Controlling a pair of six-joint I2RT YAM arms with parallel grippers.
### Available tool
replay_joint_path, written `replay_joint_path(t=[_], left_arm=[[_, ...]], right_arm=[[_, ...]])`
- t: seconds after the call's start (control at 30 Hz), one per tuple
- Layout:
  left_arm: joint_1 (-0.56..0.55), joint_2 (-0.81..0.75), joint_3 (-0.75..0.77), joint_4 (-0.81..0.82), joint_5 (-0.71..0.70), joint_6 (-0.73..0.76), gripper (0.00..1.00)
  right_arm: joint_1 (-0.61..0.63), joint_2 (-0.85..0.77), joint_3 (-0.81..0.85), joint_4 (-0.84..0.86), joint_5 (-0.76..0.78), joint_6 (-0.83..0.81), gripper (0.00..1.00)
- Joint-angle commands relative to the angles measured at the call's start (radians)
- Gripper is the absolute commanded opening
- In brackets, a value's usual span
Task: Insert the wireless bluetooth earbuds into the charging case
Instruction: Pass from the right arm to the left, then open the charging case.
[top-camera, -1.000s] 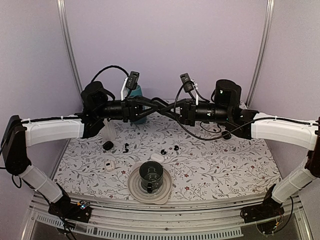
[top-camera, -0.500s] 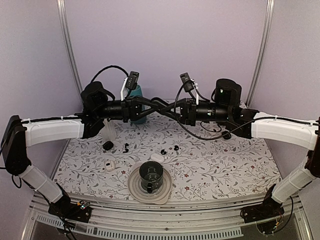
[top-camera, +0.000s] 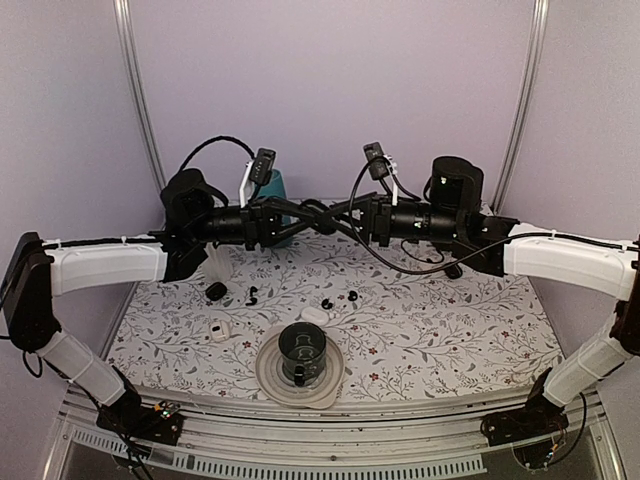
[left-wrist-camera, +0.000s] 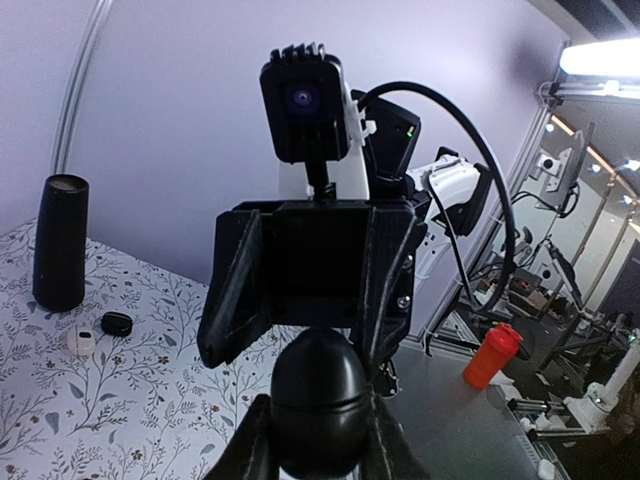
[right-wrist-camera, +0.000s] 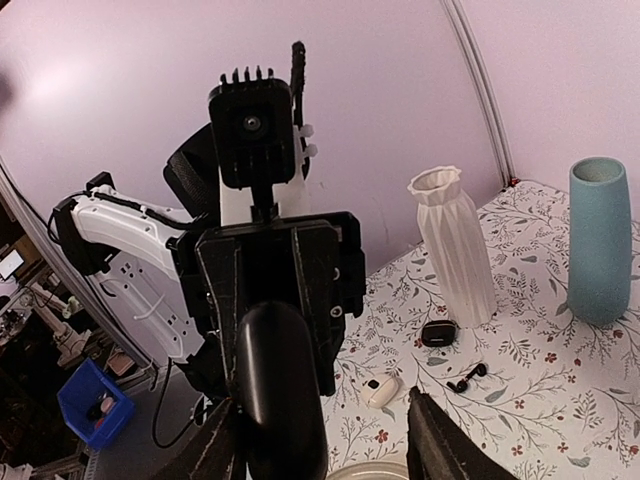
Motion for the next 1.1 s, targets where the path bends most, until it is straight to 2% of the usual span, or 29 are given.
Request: replay_joint_path(t=[0.0, 0.4, 0.83, 1.07], left_arm=[[-0.004, -0.038, -0.017, 0.074, 0.049, 0.012, 0.0], [-0.004, -0.045, -0.042, 0.103, 0.05, 0.014, 0.0], [0.016, -0.043, -0.031, -0.033, -0.109, 0.042, 0.0], [0.033, -0.066, -0.048, -0.061, -0.163, 0.048, 0.0]], right_arm=[[-0.024, -0.024, 0.014, -0.02, 0.074, 0.015, 0.55], [-0.029, -0.03, 0.009, -0.026, 0.076, 0.018, 0.56], [-0.03, -0.054, 0.015, -0.023, 0.034, 0.007, 0.57], [-0.029, -0.088, -0.002, -0.051, 0.126, -0.001, 0.57]])
